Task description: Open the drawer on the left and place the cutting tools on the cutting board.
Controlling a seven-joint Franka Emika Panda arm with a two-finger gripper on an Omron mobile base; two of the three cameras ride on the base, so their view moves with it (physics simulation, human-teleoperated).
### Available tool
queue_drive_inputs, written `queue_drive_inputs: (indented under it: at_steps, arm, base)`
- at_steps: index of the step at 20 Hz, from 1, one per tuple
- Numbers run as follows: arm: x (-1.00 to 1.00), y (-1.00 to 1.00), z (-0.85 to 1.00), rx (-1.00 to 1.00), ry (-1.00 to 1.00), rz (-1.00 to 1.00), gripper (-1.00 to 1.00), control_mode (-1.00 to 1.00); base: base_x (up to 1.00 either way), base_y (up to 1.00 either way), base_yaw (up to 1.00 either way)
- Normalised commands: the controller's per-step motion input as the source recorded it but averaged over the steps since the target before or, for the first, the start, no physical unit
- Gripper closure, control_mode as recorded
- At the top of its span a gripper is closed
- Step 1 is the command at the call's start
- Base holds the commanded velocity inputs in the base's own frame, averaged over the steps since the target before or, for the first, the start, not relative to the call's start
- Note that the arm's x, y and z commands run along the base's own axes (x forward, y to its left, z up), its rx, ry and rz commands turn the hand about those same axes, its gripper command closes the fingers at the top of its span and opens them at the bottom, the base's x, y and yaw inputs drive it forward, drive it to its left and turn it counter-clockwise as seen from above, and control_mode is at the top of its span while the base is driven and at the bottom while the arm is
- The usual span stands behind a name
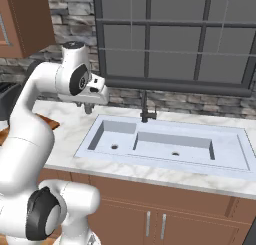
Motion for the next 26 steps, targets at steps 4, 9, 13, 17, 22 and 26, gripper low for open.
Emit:
queue_drive_inputs:
  at_steps: [4,9,13,17,22,26]
  arm:
    - [-0.07,0.0,0.0,0.0,-0.05,0.0,-1.0,-1.0]
    - [-0.27,0.1,0.0,0.0,-0.05,0.01,-1.0,-1.0]
    - [-0.44,0.45,0.0,-0.01,-0.01,0.04,-1.0,-1.0]
    - [-0.44,0.68,0.0,-0.05,-0.01,0.05,-1.0,-1.0]
    - [-0.4,0.76,-0.05,-0.06,0.0,0.06,-1.0,-1.0]
    - [-0.52,0.59,-0.21,-0.13,0.0,0.1,-1.0,-1.0]
  base:
    - [0.0,0.0,0.0]
    - [0.0,0.0,0.0]
    - [0.0,0.0,0.0]
    - [0.0,0.0,0.0]
    - [0.0,0.0,0.0]
    - [0.0,0.0,0.0]
